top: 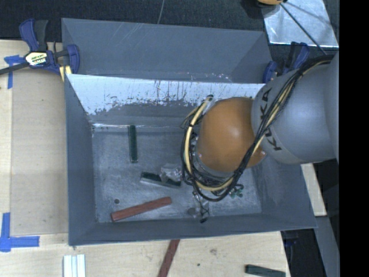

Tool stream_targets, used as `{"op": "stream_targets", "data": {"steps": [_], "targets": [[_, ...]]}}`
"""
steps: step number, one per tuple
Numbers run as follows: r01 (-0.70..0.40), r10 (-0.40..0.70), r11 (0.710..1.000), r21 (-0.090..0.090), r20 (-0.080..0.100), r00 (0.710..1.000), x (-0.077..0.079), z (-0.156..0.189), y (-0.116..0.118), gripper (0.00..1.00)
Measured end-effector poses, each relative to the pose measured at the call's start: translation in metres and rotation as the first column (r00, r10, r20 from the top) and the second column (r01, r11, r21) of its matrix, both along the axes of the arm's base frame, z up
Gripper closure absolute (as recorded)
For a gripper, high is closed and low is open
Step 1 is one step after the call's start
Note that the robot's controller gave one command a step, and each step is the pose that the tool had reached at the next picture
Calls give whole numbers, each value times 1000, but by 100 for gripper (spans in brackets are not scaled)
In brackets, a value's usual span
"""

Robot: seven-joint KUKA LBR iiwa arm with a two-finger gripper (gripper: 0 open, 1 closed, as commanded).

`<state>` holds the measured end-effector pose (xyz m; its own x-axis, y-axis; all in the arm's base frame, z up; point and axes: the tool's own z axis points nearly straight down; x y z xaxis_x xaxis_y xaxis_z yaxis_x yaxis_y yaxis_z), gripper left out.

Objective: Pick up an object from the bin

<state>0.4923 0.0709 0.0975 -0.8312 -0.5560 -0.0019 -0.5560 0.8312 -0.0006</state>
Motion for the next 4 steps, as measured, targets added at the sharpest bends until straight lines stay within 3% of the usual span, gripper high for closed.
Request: {"op": "stream_targets", "data": {"steps": [1,2,3,4], "targets": [[0,0,1000,0,0,1000,0,0,0,0],[137,-137,991,-2,-3,991,16,5,26,0],[248,-248,969,2,2,969,39,-23,43,100],[247,-247,969,1,1,969,39,-24,43,0]]}}
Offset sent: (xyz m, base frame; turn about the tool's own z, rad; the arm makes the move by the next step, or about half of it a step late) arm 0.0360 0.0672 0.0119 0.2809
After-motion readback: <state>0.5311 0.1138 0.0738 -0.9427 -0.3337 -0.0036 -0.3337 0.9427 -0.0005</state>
